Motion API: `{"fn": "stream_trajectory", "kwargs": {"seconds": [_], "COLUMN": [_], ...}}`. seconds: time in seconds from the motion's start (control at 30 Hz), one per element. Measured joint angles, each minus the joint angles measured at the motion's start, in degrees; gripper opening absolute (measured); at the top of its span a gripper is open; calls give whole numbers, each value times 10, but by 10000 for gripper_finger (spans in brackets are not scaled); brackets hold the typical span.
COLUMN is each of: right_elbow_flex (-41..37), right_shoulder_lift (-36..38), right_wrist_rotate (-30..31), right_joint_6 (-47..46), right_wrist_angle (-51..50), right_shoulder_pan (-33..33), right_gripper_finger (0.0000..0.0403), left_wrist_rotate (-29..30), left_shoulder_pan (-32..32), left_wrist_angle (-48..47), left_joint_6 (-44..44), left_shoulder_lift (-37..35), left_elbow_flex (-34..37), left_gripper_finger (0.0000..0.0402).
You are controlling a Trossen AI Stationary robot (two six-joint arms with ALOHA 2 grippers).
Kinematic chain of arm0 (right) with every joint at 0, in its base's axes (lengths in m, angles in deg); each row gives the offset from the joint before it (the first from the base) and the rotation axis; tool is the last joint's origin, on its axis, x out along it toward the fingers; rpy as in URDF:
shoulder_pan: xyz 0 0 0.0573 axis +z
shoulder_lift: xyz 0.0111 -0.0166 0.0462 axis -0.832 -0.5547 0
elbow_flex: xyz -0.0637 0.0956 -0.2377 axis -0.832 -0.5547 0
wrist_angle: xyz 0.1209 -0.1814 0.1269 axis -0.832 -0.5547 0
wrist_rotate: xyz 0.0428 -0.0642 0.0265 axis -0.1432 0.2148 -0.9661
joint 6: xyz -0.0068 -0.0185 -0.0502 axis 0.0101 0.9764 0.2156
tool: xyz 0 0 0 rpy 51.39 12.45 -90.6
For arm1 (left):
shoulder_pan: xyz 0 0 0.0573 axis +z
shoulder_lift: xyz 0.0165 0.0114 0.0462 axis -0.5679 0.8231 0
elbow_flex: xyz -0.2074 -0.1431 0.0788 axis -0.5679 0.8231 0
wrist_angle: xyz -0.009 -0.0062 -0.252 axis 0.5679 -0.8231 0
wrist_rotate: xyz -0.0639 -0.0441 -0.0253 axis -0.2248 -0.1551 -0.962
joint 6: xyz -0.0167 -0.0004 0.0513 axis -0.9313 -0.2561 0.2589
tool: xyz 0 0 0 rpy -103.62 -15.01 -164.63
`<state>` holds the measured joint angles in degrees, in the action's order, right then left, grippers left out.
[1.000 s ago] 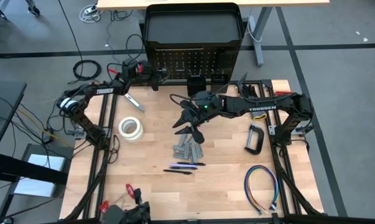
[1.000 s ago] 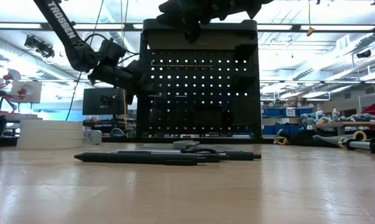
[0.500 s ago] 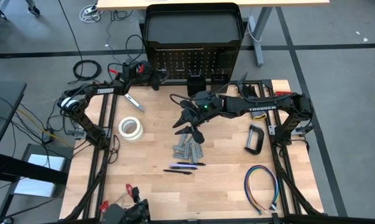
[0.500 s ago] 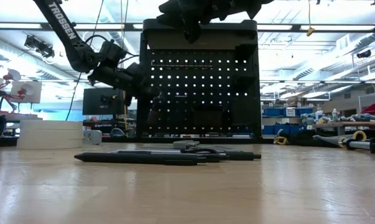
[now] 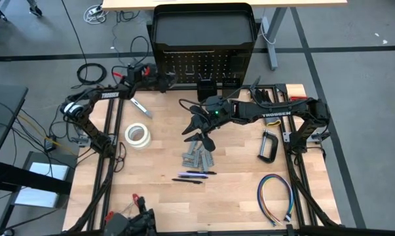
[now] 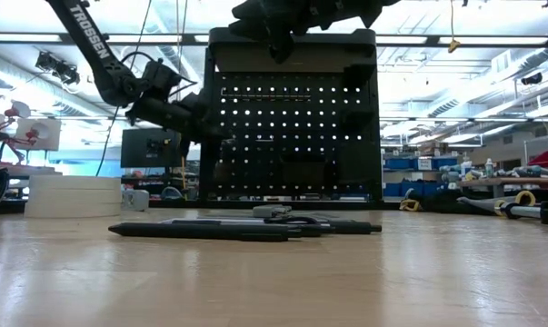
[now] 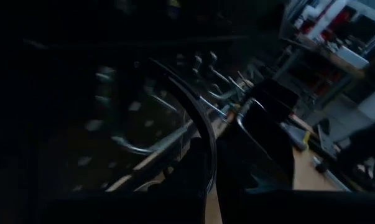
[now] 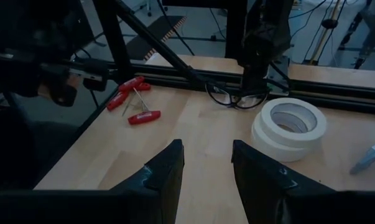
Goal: Hang tools onto peg board
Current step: Hang the black safety glasses on the peg board
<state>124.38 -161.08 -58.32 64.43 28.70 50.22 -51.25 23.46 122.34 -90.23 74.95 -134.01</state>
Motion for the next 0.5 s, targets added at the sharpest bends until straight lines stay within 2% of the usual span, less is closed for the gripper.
{"fn": "stream_trajectory", "kwargs": {"seconds": [0.13, 0.5], "right_elbow_flex": [0, 0], "right_shoulder_lift": [0, 0], "right_wrist_rotate": [0, 0], "right_joint_6": [0, 0], "right_wrist_angle": [0, 0], "right_shoulder_pan": [0, 0], "right_gripper_finger": [147, 147], "left_wrist_rotate": [-5, -11], "left_shoulder_pan": [11, 12], "left_wrist_angle": [10, -1], "left_joint_6": [-23, -9], "left_shoulder_lift": [0, 0], "left_elbow_flex": [0, 0], "left_gripper_finger": [15, 15]}}
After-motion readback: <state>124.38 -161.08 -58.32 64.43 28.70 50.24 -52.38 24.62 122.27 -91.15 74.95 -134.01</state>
